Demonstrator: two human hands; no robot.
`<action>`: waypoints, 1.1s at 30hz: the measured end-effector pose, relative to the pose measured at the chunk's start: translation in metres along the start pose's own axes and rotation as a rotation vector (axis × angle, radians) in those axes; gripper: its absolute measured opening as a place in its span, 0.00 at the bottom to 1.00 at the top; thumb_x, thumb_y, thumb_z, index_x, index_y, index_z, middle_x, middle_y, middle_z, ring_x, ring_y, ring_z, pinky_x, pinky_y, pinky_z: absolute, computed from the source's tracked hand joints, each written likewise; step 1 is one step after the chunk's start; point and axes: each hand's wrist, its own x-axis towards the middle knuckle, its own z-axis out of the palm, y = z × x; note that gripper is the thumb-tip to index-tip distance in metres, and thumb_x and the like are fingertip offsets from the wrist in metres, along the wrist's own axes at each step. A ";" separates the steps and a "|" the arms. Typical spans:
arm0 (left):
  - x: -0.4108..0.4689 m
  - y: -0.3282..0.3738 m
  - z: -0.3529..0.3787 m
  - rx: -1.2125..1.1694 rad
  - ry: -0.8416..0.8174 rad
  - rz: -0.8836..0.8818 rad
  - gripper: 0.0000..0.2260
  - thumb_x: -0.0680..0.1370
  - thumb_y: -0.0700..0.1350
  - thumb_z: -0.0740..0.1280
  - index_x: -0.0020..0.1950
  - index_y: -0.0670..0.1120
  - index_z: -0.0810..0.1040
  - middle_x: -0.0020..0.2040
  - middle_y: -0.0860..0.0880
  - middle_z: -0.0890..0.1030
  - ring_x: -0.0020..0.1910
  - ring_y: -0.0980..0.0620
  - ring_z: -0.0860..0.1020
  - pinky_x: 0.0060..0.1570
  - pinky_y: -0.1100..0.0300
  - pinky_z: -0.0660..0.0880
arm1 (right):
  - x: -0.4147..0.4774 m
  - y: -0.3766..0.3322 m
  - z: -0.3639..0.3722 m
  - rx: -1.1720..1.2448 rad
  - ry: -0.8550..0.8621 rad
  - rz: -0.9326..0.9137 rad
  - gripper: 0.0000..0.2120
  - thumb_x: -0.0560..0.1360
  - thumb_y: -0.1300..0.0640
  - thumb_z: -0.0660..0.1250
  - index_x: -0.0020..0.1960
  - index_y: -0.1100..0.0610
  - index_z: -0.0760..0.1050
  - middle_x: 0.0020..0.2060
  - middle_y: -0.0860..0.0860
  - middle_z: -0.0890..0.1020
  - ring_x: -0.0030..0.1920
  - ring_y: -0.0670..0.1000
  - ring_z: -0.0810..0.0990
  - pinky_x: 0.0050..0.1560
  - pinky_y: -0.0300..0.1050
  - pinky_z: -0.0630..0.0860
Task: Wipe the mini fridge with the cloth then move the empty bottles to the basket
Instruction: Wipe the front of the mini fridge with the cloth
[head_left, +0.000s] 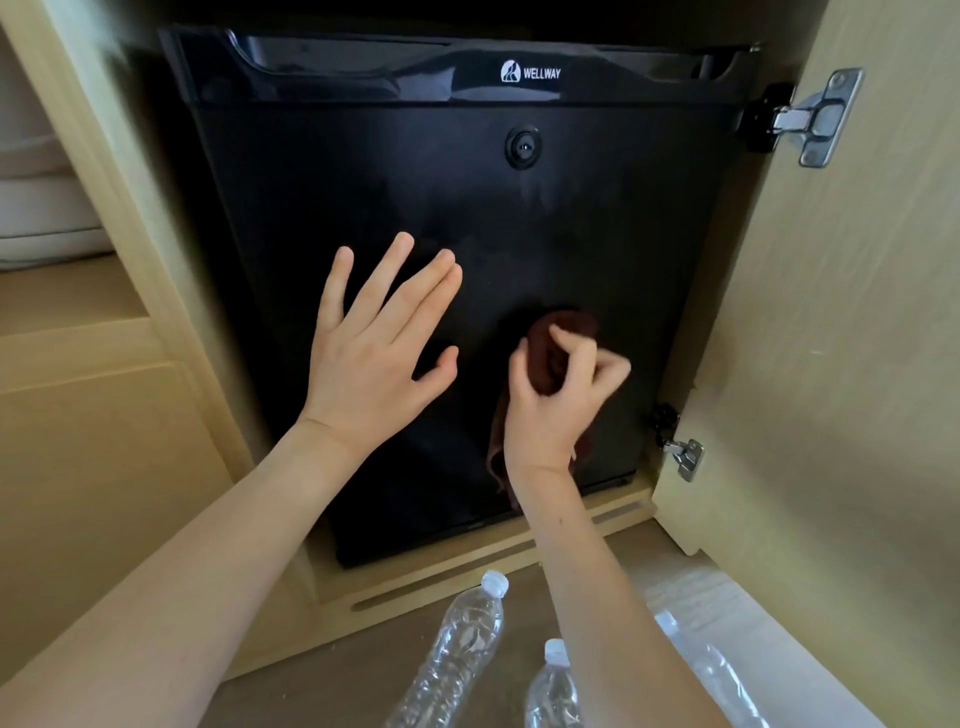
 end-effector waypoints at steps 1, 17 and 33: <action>0.001 0.002 0.002 0.001 0.008 -0.002 0.26 0.78 0.52 0.65 0.75 0.46 0.68 0.75 0.50 0.69 0.77 0.46 0.60 0.77 0.42 0.49 | 0.011 -0.004 0.002 -0.035 -0.032 -0.090 0.12 0.74 0.54 0.70 0.55 0.54 0.76 0.54 0.49 0.65 0.53 0.40 0.72 0.54 0.27 0.70; 0.002 0.006 0.005 0.010 0.022 -0.014 0.26 0.78 0.52 0.65 0.75 0.47 0.68 0.74 0.51 0.70 0.77 0.47 0.60 0.77 0.44 0.48 | 0.007 -0.005 0.006 0.129 0.072 0.076 0.11 0.73 0.55 0.73 0.53 0.47 0.75 0.52 0.47 0.67 0.52 0.41 0.75 0.51 0.27 0.72; 0.003 0.010 0.007 0.010 0.013 -0.029 0.26 0.78 0.51 0.64 0.75 0.47 0.68 0.74 0.51 0.70 0.77 0.46 0.60 0.77 0.43 0.49 | 0.014 0.034 -0.020 -0.008 -0.044 0.041 0.10 0.75 0.50 0.71 0.55 0.46 0.74 0.54 0.44 0.65 0.55 0.37 0.73 0.51 0.25 0.73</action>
